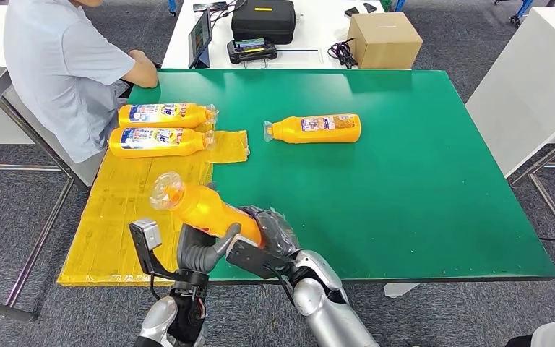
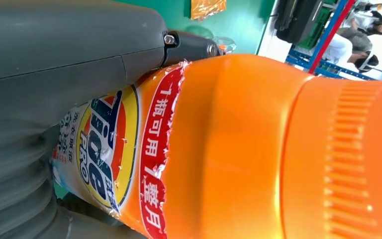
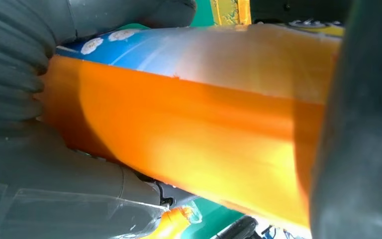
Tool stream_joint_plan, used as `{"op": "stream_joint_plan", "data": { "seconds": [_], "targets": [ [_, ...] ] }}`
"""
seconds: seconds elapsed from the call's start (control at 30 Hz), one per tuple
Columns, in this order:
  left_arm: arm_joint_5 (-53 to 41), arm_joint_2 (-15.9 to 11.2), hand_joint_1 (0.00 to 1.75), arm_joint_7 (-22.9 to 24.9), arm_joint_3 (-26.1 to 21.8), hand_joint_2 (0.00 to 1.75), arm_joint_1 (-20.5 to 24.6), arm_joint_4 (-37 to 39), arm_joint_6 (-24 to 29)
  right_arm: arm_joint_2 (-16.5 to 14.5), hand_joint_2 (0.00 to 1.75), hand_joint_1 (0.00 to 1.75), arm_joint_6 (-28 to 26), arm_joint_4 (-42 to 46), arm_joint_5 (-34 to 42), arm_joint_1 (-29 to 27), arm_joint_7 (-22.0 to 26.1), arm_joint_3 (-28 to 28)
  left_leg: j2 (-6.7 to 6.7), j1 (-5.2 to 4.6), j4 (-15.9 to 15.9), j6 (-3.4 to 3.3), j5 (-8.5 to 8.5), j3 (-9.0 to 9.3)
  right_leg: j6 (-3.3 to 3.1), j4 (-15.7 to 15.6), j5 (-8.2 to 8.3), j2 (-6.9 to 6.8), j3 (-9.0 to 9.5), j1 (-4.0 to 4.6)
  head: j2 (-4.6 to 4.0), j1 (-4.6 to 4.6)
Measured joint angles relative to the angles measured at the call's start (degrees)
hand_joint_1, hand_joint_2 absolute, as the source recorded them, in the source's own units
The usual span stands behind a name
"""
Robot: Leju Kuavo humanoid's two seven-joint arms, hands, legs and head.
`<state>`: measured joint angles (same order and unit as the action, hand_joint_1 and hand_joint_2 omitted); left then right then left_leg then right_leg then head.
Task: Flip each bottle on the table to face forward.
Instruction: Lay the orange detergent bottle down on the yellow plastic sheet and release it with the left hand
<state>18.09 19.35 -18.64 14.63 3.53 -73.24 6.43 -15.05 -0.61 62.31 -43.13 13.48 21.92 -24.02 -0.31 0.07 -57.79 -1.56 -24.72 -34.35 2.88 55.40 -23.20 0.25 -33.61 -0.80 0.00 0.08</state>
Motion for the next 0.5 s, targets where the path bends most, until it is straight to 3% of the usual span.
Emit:
{"op": "stream_joint_plan", "data": {
  "seconds": [0.4,0.5],
  "targets": [
    [-0.65,0.0,1.75,-1.06,-0.48,1.75,0.13,-0.02,0.71,-0.31,1.75,1.74,-3.76,-1.17,-3.87,0.53,-1.27,-0.62,0.0,0.0,0.0,0.0,0.0,-0.02,0.0,0.0,0.0,0.0,-0.02,0.0,0.0,0.0],
    [-1.33,0.0,1.75,-1.2,-0.47,1.75,0.1,-0.14,1.2,-0.54,1.75,1.64,-5.37,-1.18,-6.73,0.5,-2.24,-0.66,0.0,0.0,0.0,0.0,0.0,-0.01,0.0,0.0,0.0,0.0,-0.03,0.0,0.0,-0.01]
  ]
}}
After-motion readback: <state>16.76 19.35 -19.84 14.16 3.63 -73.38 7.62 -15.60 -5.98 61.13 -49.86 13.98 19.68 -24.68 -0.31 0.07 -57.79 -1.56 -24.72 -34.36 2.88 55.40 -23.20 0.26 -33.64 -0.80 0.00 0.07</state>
